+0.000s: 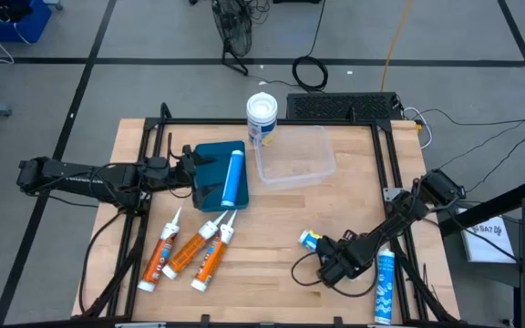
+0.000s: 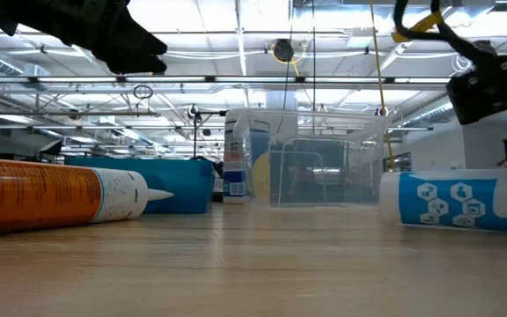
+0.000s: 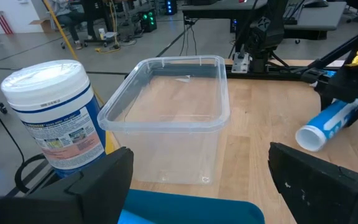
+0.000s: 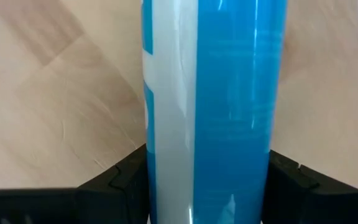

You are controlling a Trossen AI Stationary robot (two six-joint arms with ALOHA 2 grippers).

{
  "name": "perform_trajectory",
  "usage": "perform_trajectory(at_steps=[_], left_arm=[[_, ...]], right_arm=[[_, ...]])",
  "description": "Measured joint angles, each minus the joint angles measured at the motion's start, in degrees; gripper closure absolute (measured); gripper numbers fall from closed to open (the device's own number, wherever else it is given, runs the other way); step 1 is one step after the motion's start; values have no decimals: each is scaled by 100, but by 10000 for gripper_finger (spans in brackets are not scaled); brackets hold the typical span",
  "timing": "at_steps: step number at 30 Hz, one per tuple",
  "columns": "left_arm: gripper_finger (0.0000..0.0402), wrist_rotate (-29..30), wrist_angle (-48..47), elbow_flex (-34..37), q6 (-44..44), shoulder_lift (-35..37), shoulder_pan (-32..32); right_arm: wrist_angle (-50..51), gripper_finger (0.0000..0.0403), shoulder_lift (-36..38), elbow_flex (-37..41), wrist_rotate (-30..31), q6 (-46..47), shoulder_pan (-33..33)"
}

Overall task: Pick & place silicon tubes, Sealant and Lysol wipes
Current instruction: Put the blue caulk tube into the blue bin

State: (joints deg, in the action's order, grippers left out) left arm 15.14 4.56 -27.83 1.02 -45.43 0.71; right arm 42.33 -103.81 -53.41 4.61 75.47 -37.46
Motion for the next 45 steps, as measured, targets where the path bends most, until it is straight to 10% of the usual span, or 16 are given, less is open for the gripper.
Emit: perform_trajectory(at_steps=[45], left_arm=[[36,0,0,0,0,0,0]], right_arm=[[-1687,198,-68,31,3555,-434,-102]])
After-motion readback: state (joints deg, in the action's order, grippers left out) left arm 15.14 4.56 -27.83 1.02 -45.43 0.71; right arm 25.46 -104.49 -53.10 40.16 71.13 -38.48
